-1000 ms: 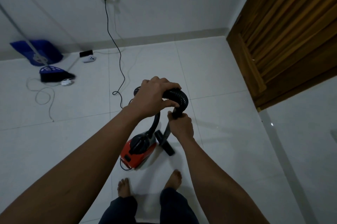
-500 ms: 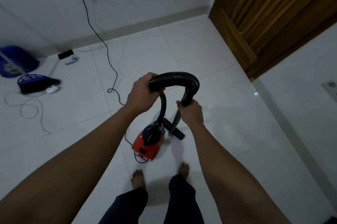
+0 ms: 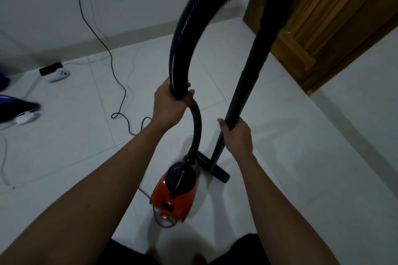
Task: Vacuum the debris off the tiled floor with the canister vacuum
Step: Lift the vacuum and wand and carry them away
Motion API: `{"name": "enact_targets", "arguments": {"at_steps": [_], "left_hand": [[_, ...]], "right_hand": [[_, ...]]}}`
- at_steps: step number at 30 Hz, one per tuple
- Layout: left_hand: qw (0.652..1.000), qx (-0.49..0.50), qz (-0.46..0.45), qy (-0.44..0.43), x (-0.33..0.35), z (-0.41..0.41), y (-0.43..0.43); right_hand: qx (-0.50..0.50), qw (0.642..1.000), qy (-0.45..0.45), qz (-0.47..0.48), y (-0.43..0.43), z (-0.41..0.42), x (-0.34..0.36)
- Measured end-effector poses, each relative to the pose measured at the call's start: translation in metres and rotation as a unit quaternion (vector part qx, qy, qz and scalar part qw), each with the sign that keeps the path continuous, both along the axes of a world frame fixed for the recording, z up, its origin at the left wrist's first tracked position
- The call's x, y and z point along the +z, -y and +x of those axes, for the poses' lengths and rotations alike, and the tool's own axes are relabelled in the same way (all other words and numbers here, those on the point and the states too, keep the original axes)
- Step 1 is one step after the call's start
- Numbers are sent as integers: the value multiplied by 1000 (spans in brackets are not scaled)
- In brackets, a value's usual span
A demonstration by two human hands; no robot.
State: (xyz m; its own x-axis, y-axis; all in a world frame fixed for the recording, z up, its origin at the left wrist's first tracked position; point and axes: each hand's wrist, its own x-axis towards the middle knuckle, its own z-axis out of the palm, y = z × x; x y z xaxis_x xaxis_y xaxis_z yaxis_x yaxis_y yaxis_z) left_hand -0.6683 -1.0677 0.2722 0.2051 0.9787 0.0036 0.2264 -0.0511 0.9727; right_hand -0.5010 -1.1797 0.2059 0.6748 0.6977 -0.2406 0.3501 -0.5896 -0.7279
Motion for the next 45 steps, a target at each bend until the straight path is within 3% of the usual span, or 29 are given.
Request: {"name": "enact_targets", "arguments": {"at_steps": [4,11,19,22,25,28,30,33,38,40,45], "left_hand": [[999,5,23,48,-90,14,-6],[993,-15,56,103,-186,28,-3],[989,13,85,121,-166,10,-9],[998,-28,45,43,-173,-1,1],[992,-73,20,-104,-207,-14,17],[935,-164,1,-314,-265,-30,55],[892,-197,-23,-407,-299,-43,84],[873,-207,-59,-438,-342,-62,108],[891,-239,-71,-380,-367,-84,111],[863,-288,-54,-411,-360,-88,113],[757,-350,41,-550,-373,-104,123]], "right_hand": [[9,998,42,52,-7,3,-72],[33,991,94,86,10,-10,-169],[56,989,103,96,25,-18,-162],[52,990,94,93,31,-15,-158],[45,989,97,105,29,-12,-160],[43,989,95,106,26,-8,-163],[40,988,97,110,24,-6,-163],[35,987,100,124,21,-2,-165],[41,988,96,118,26,5,-170],[49,988,90,117,26,6,-171],[51,986,97,122,29,5,-171]]}}
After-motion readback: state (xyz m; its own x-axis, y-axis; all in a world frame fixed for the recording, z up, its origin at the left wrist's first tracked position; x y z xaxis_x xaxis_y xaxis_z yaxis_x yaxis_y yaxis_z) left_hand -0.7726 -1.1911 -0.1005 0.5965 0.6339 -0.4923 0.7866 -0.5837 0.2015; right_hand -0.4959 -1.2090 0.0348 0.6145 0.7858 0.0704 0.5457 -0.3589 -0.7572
